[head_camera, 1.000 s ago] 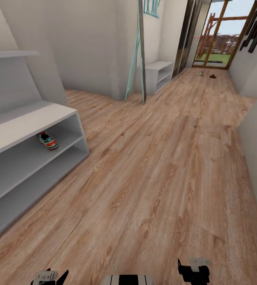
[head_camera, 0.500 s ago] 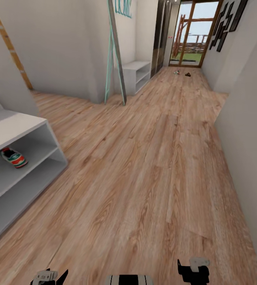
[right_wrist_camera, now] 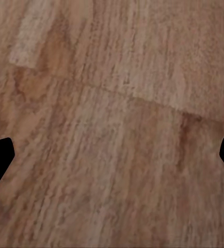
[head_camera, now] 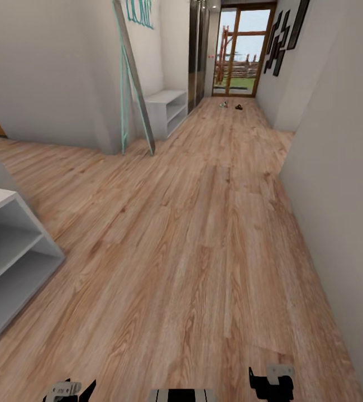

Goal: Pick up the two gym shoes and the two sandals from the corridor floor and place them onto the hallstand (shoe rack) in the corridor, making sure they are on the rack and not on the floor. Arrange them so the two gym shoes are next to each other and the two sandals are next to each other.

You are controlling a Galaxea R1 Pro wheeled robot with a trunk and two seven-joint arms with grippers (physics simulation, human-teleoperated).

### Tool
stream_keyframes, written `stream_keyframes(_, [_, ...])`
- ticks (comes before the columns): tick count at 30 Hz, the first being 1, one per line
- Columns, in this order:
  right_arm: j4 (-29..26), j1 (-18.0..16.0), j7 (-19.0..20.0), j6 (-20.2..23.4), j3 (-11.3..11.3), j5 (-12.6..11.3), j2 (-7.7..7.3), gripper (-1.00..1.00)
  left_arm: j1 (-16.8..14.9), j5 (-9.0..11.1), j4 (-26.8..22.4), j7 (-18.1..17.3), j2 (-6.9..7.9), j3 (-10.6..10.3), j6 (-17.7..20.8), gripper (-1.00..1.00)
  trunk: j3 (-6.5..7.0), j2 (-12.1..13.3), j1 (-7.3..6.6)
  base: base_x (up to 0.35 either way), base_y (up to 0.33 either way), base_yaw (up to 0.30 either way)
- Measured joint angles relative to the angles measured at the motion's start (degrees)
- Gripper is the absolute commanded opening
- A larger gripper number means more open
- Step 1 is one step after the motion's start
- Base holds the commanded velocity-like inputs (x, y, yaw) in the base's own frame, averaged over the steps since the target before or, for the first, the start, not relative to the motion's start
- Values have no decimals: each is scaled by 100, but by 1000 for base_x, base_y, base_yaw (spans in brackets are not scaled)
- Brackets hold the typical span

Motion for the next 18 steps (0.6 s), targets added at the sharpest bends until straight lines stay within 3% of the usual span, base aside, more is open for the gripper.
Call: stream_keyframes(18, [-4, 16, 3, -10, 0, 16, -16, 100, 1, 0, 0, 4, 0, 5, -3, 100, 153, 0, 0, 338, 0, -122])
